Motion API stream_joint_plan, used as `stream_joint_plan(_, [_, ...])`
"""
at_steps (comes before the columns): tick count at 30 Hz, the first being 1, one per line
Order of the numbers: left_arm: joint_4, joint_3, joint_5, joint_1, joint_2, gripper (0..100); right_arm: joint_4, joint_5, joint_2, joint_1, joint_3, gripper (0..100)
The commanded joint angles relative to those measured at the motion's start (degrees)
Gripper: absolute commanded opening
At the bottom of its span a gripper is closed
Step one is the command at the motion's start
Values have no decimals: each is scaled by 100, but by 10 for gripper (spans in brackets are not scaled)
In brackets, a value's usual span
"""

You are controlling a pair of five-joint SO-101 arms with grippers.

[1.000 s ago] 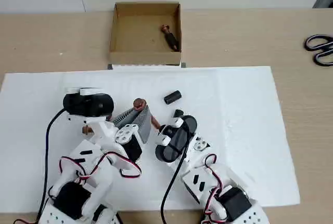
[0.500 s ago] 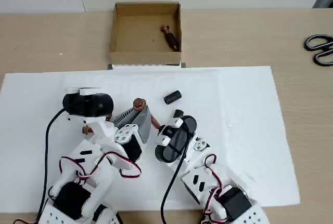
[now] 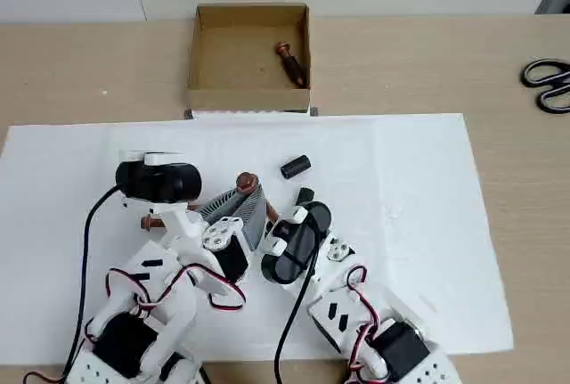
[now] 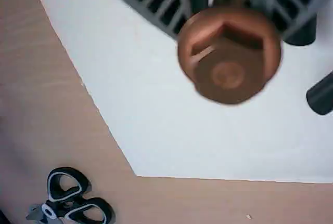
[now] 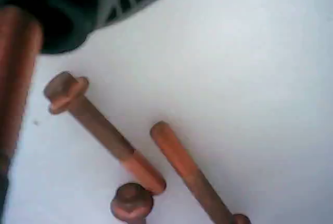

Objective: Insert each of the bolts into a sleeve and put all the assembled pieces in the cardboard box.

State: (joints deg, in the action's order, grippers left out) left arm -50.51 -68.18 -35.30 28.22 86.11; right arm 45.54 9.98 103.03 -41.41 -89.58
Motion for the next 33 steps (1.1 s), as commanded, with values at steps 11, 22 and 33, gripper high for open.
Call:
stream_joint_plan(11, [-53, 347, -35, 44, 18, 5, -40, 70, 92, 180, 527, 4])
stream_joint_plan(22, [-237, 127, 114, 501, 18, 5, -233, 281, 84, -40, 527, 4])
stream_joint_plan(33, [-686, -101, 352, 510, 18, 5, -365, 308, 84, -40, 598, 4])
